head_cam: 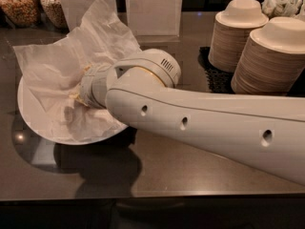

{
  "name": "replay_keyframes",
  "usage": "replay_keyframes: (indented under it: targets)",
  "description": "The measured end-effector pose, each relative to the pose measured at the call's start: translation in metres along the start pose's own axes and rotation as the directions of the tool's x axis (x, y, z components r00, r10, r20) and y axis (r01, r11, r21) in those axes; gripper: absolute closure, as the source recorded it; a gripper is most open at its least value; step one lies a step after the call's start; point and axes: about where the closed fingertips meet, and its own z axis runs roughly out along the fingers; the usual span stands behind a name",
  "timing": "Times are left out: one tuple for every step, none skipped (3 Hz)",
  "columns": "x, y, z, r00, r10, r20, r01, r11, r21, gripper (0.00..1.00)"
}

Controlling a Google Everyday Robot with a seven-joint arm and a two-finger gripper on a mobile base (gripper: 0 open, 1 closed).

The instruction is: Pick apple from white bowl

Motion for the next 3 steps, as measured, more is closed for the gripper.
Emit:
replay_keyframes:
  targets:
    - [0.0000,0.0000,0.0000,1.000,0.000,0.000,0.000,1.0000,0.000,0.86]
    - [0.0000,0.0000,0.0000,1.000,0.000,0.000,0.000,1.0000,0.000,0.62]
    - [0.0000,0.0000,0.0000,1.000,0.000,0.000,0.000,1.0000,0.000,0.39]
